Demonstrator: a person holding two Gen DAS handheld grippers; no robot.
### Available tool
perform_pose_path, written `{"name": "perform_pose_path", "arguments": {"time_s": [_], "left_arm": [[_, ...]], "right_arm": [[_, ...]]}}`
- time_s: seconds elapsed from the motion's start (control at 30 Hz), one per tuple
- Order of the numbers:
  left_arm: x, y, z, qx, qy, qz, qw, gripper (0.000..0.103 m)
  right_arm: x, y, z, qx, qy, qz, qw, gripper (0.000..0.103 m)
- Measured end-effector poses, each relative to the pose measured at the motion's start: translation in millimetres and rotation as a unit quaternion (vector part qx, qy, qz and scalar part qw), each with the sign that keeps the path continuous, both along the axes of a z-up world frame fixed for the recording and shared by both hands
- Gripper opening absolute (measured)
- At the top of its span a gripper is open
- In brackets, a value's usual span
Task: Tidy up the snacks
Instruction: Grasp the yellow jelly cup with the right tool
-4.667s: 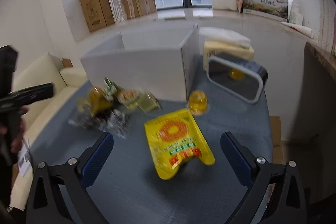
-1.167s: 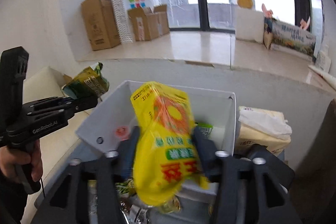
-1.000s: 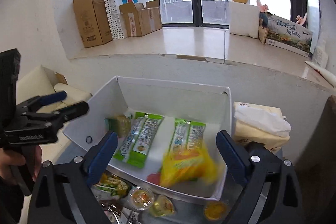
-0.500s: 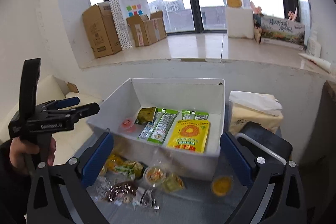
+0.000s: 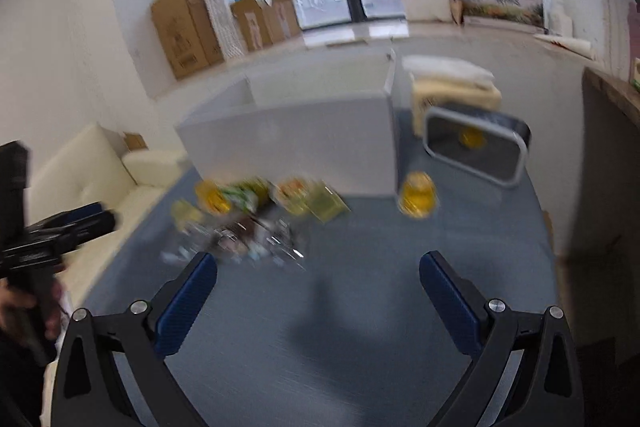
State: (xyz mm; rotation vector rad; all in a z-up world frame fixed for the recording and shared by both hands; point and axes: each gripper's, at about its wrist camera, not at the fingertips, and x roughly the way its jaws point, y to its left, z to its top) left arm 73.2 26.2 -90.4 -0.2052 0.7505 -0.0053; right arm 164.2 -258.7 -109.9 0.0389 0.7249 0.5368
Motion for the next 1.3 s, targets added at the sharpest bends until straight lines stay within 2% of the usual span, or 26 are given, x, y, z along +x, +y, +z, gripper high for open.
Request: {"name": "perform_pose_path", "arguments": {"time_s": [0.07,0.33,0.4,0.53,0.6,0.63,0.73,0.9,1.17,1.3], "left_arm": [[-8.9,-1.1,-3.6,-0.009,0.001,0.000,1.0000,0.103],[-20.5,12.2,-12.9,-0.003,0.016,0.024,0.9996,0.103],[-22.0,20.1,-14.1,-0.009,0.018,0.033,0.9993,0.103],[-22.9,31.1,-16.1,-0.010,0.020,0.040,0.9989,0.103],[-22.7,34.9,-18.0,-0.010,0.022,0.047,0.9986,0.103],[-22.4,36.6,-18.8,-0.011,0.023,0.049,0.9985,0.103],[-18.6,38.6,-21.1,-0.011,0.025,0.049,0.9984,0.103],[-5.2,40.6,-25.0,-0.018,0.026,0.041,0.9986,0.103],[47.5,49.1,-37.2,-0.009,0.042,0.024,0.9988,0.103],[72.0,53.2,-43.7,-0.009,0.051,0.020,0.9985,0.103]], "right_arm": [[9.5,-4.2,-7.3,-0.009,0.004,-0.010,1.000,0.103],[81.2,-11.8,-23.8,-0.047,0.011,-0.059,0.997,0.103],[100.0,-13.9,-28.8,-0.050,0.021,-0.073,0.996,0.100],[129.1,-14.0,-38.8,-0.056,0.044,-0.088,0.994,0.063],[139.4,-11.2,-45.6,-0.057,0.065,-0.083,0.993,0.051],[141.6,-9.0,-48.1,-0.061,0.067,-0.080,0.993,0.038],[140.1,-3.1,-51.0,-0.073,0.052,-0.068,0.994,0.036],[128.1,-6.3,-49.0,-0.059,0.045,-0.062,0.995,0.036],[79.6,-8.9,-31.4,-0.055,0.021,-0.032,0.998,0.036],[49.6,-8.6,-18.8,-0.037,0.009,-0.020,0.999,0.036]]}}
